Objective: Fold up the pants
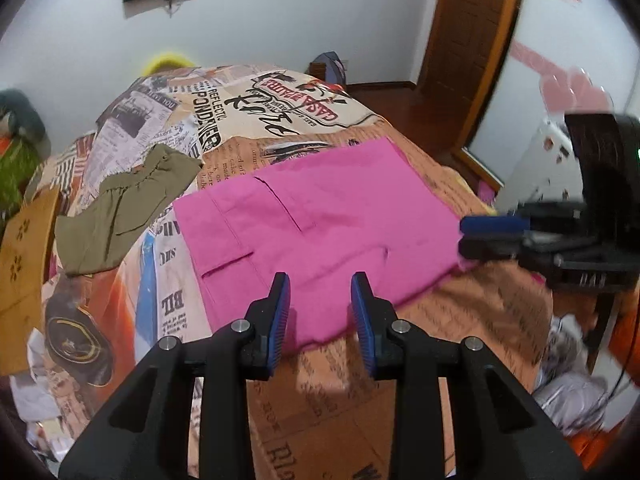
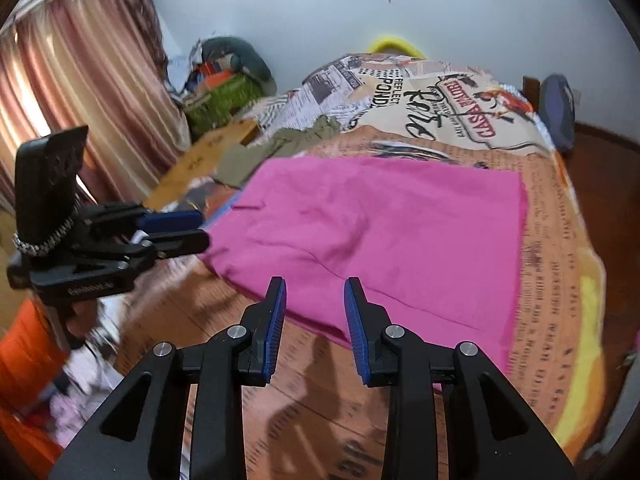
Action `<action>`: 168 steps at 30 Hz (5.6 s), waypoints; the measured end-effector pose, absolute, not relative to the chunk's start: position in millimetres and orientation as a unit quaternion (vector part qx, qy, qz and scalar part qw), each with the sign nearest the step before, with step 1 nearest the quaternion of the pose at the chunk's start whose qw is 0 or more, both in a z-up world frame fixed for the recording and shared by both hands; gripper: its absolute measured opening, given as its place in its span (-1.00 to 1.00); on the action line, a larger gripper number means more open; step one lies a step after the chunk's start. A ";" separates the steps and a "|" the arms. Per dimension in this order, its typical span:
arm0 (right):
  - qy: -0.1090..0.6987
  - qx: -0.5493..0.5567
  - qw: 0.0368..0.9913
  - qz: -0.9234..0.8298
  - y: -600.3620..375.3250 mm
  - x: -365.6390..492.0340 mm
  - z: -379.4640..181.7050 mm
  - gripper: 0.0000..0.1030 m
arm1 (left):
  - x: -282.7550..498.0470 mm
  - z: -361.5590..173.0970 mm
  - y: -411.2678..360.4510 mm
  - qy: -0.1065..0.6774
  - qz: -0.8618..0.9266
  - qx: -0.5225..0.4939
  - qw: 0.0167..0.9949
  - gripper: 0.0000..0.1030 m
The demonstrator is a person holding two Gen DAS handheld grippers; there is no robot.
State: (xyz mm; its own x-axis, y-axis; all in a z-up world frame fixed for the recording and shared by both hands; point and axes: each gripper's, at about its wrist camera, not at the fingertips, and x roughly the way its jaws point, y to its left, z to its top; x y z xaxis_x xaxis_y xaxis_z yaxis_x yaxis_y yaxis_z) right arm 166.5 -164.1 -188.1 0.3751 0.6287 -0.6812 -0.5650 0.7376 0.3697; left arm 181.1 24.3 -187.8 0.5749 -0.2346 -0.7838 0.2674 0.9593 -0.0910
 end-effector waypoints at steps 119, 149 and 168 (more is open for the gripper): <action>0.447 -0.029 0.843 0.298 -142.9 345.0 -236.1 -0.31 | 350.1 -230.3 64.9 0.459 -0.064 -0.002 0.886 -0.09; 0.357 -0.034 0.886 0.295 -176.7 243.3 -130.9 -0.19 | 248.0 -140.5 73.3 0.392 -0.036 -0.014 0.919 -0.07; 0.337 -0.060 0.892 0.297 -158.8 160.4 -153.1 -0.03 | 150.4 -181.8 65.5 0.427 -0.058 -0.076 0.899 0.32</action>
State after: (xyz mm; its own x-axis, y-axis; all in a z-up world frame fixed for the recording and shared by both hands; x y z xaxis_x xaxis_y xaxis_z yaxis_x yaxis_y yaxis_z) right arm 160.4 -158.8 -153.1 0.5972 0.4883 -0.6363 -0.5697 0.8167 0.0920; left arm 150.4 65.5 -181.8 0.6282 -0.1693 -0.7594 0.0397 0.9818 -0.1860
